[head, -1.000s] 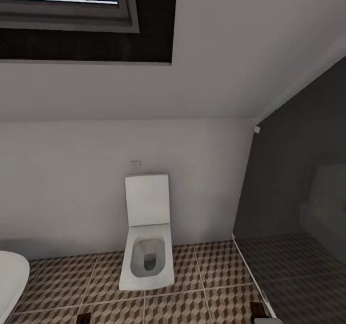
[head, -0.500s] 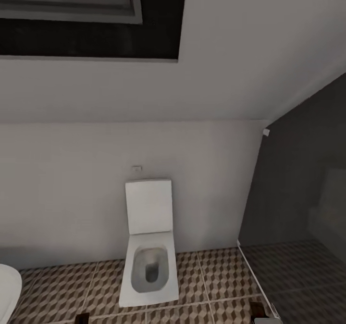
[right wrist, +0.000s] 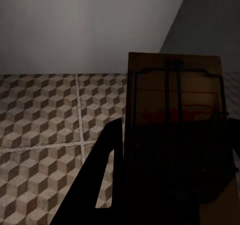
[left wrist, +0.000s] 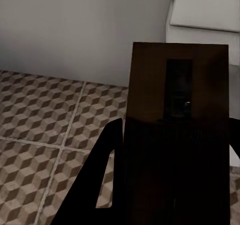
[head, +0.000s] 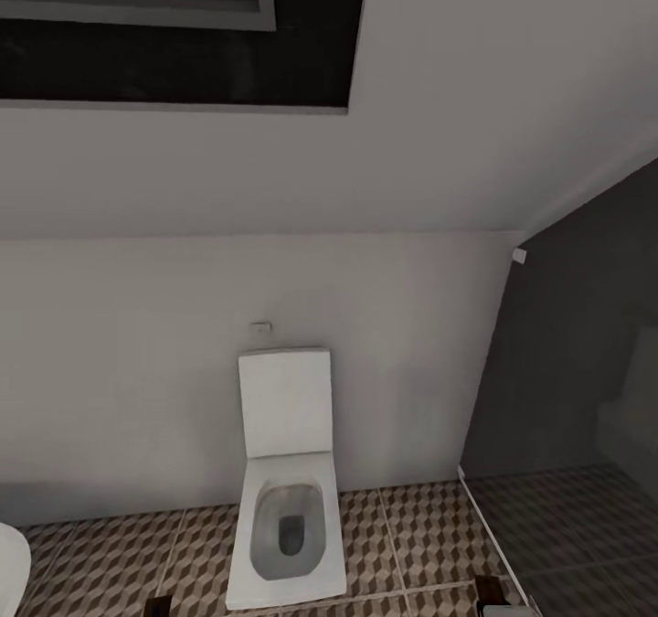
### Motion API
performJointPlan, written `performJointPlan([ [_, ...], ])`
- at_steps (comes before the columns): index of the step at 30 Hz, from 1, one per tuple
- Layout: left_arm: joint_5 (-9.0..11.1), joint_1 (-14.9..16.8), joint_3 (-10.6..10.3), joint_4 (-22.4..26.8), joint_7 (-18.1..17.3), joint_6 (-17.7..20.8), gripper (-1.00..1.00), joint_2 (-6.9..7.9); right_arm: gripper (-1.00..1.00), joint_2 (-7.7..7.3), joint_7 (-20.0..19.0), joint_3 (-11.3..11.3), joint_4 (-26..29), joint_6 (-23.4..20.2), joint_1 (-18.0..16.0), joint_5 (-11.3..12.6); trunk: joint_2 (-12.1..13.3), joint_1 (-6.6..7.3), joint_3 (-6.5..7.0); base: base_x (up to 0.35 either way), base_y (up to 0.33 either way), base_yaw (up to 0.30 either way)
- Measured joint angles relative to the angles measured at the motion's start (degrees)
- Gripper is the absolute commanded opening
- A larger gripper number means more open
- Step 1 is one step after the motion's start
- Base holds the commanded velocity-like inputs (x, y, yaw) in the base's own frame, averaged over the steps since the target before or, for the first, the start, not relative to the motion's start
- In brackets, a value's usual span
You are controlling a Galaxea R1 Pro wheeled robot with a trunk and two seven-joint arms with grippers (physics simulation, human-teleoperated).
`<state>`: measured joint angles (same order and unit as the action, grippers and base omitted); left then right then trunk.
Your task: Take the four mousetraps from the cabinet in the bathroom and place them on the bathroom floor. Make sure all four end up on the same floor surface, and ensure that at least two of them are either under or directly next to the same bathroom sink.
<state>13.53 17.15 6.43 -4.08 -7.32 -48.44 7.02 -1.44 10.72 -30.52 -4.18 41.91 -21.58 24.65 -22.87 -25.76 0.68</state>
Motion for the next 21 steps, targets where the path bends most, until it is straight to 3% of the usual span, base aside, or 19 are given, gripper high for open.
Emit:
performJointPlan([
  [7,-0.03,0.0,-0.03,0.0,0.0,-0.01,-1.0,-0.05,-1.0,0.0,0.01,0.0,-0.05,0.0,0.0,0.07,0.0,0.0,0.0,0.0,0.0,0.034],
  [21,-0.03,-0.01,0.03,0.02,0.0,-0.01,-1.0,0.04,-1.0,-0.08,0.1,0.01,-0.07,-0.07,-0.01,0.01,0.0,0.0,0.0,0.0,0.0,0.255],
])
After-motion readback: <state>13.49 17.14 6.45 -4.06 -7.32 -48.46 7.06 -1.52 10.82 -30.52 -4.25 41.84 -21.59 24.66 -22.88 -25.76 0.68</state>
